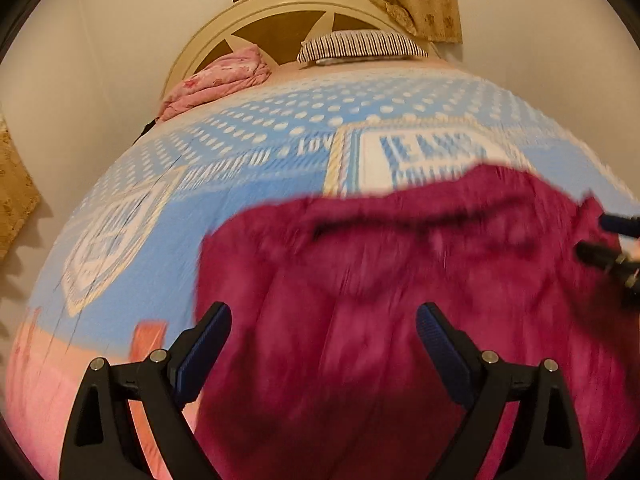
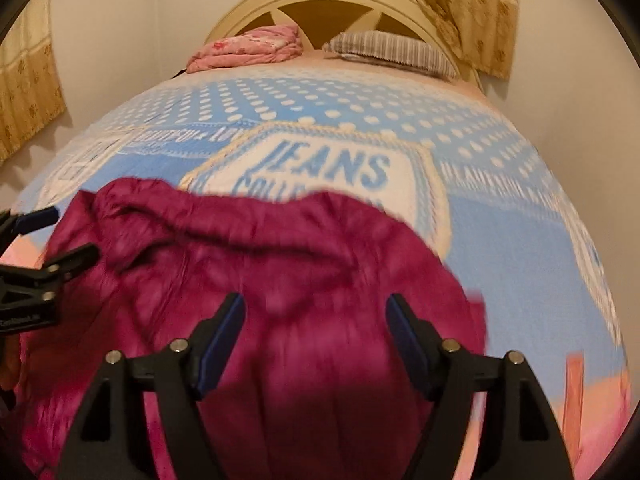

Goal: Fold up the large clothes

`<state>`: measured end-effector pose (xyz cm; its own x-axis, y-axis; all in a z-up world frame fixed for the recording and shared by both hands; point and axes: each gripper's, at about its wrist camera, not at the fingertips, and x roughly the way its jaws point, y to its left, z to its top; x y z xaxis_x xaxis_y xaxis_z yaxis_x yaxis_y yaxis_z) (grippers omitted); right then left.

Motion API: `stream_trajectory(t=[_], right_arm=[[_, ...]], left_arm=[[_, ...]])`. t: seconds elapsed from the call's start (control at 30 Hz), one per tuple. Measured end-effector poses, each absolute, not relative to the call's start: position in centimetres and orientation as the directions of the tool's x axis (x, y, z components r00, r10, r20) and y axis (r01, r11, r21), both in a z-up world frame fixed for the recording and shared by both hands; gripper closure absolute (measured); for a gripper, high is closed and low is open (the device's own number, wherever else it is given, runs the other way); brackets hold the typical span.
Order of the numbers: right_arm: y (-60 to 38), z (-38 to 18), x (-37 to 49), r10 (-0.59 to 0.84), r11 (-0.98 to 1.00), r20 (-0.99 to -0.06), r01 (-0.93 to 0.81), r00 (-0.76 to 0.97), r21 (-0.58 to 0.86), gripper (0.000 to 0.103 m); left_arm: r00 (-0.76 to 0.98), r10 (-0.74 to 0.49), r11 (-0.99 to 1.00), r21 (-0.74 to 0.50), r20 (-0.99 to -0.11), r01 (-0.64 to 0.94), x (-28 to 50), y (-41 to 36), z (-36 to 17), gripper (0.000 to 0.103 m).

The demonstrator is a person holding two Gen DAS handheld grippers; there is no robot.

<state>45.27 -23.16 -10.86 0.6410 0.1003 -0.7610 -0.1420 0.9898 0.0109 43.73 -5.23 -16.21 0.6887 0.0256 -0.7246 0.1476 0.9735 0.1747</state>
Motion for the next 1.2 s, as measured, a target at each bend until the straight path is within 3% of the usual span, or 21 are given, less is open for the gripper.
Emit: stream_trajectory(t=[0.1, 0.23, 0.47, 0.63, 1.2], right_arm=[[-23.9, -11.3, 41.5, 0.106, 0.99, -0.777, -0.137, 0.62, 0.026, 0.027], [-24.5, -12.1, 35.4, 0.124, 0.991, -0.787, -0.12, 0.604, 0.064, 0.019], [-25.5, -14.2, 27.5, 0.096, 0.995, -0.804, -0.058, 0.587, 0.076, 0.019], [-26.3, -14.7, 23.3, 0.099, 0.993, -0.799, -0.004, 0.593, 0.121, 0.019], [-26.2, -15.2, 14.3, 0.088, 0.992, -0.783, 0.019, 0.615, 0.126, 0.018]], left_arm=[[0.682, 0.049, 0.973, 0.19, -0.73, 0.134, 39.1, -3.5, -16.9, 0.009], [0.68, 0.052, 0.982, 0.162, -0.731, 0.099, 33.4, -0.6, -17.3, 0.009], [0.667, 0.109, 0.982, 0.182, -0.737, 0.04, 26.3, 2.4, -19.0, 0.009], [0.651, 0.076, 0.992, 0.124, -0.755, 0.028, 22.7, 3.9, -19.6, 0.009], [0.659, 0.061, 0.99, 0.129, -0.75, 0.055, 14.5, 4.8, -21.5, 0.009]])
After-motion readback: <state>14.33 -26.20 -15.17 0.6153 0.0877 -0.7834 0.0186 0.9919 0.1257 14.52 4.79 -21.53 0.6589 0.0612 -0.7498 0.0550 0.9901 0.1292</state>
